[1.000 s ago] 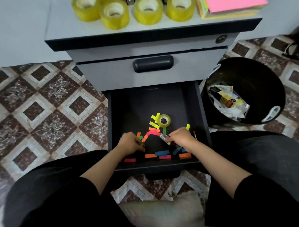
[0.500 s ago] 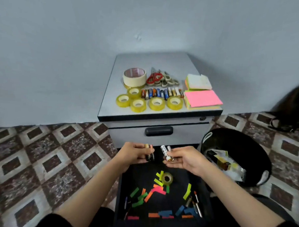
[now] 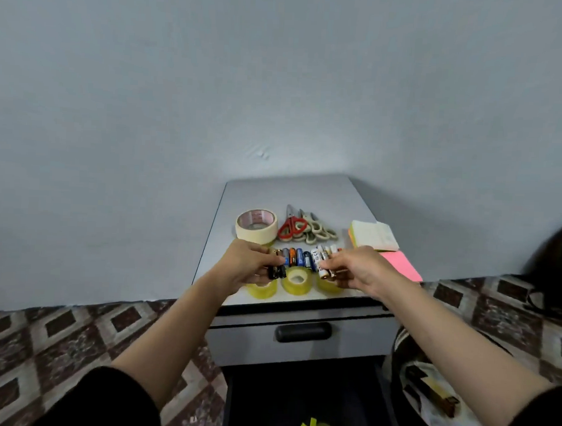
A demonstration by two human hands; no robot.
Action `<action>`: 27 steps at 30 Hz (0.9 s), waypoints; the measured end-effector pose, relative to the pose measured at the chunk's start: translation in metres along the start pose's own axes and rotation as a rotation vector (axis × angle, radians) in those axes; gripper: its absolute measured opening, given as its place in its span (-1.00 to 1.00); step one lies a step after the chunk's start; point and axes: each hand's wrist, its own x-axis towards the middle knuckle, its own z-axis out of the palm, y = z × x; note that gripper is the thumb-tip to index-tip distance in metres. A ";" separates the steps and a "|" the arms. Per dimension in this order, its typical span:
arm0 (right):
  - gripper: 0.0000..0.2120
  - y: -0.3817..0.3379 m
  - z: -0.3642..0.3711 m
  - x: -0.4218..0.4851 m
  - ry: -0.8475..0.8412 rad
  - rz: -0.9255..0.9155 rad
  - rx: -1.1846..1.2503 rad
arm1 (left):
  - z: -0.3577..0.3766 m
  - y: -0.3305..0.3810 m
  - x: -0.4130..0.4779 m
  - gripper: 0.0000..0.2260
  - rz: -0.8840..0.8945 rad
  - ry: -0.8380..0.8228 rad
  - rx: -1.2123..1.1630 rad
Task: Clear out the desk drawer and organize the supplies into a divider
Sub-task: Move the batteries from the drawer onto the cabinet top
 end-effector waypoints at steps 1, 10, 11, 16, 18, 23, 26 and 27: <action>-0.87 -0.006 0.003 0.011 0.010 -0.004 -0.011 | 0.002 0.005 0.010 -0.87 0.004 0.012 0.026; -0.86 -0.032 0.035 0.079 0.081 0.049 -0.278 | 0.017 0.014 0.082 -0.82 -0.011 0.057 0.336; -0.84 -0.032 0.039 0.083 0.098 0.039 -0.326 | 0.017 0.015 0.085 -0.83 -0.008 0.064 0.370; -0.67 -0.031 0.050 0.091 0.185 -0.053 -0.568 | 0.022 0.017 0.095 -0.82 -0.008 0.087 0.510; -0.60 -0.033 0.052 0.090 0.200 -0.086 -0.611 | 0.024 0.016 0.097 -0.81 0.006 0.106 0.549; -0.66 -0.037 0.051 0.087 0.181 -0.077 -0.616 | 0.023 0.016 0.096 -0.79 0.004 0.111 0.566; -0.70 -0.036 0.049 0.085 0.195 -0.076 -0.632 | 0.022 0.016 0.097 -0.85 0.005 0.099 0.558; -0.71 -0.035 0.048 0.084 0.203 -0.078 -0.640 | 0.021 0.015 0.097 -0.88 0.008 0.103 0.558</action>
